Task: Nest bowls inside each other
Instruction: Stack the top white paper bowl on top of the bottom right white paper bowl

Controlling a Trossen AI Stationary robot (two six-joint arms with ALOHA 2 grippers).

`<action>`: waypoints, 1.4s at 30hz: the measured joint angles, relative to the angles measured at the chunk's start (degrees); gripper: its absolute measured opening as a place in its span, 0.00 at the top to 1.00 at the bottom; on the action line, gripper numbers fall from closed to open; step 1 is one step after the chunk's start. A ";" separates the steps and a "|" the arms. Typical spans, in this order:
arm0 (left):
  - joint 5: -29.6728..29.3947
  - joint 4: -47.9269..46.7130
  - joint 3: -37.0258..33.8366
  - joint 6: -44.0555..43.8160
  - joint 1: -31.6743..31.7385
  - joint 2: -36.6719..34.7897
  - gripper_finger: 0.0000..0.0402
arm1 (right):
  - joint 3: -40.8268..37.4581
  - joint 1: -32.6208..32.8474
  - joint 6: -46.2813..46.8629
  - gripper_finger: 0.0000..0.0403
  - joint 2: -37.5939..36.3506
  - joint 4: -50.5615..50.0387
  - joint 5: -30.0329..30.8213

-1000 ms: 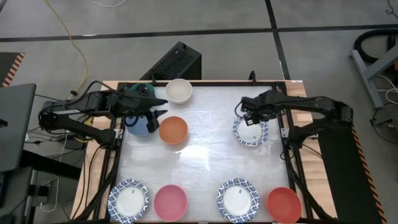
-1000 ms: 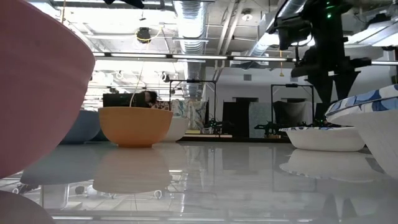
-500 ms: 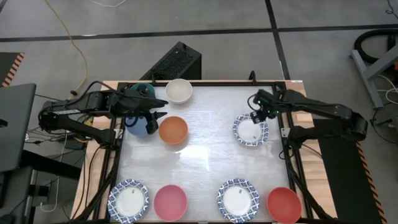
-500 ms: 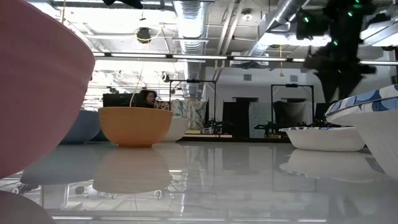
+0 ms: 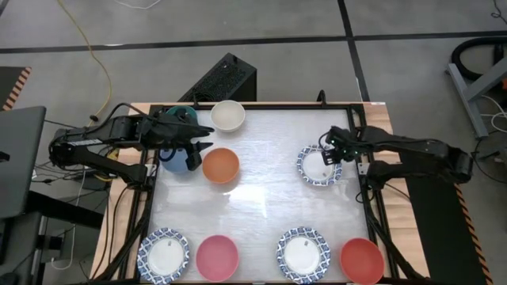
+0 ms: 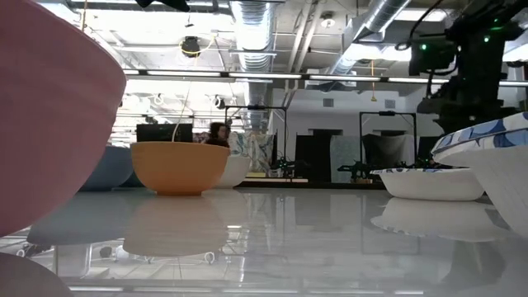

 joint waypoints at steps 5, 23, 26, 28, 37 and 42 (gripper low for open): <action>-0.07 0.00 0.00 -0.17 0.00 0.00 0.62 | -1.34 0.02 0.84 0.44 2.11 2.43 0.15; -0.11 -0.03 0.00 0.70 0.00 0.00 0.62 | -3.73 0.00 0.87 0.59 11.61 6.25 -2.66; -0.09 -0.04 0.00 0.70 0.00 0.00 0.62 | -3.66 0.02 0.88 0.70 12.56 6.53 -3.09; -0.09 -0.03 0.00 0.70 0.00 0.00 0.62 | -3.58 0.02 0.83 0.77 12.77 6.74 -3.42; -0.07 -0.04 0.00 0.68 -0.01 0.00 0.62 | -3.61 0.02 1.76 0.98 10.22 6.90 -4.32; 0.05 -0.02 0.00 0.65 -0.02 -0.02 0.62 | -3.65 0.02 3.55 0.97 8.35 6.74 -5.59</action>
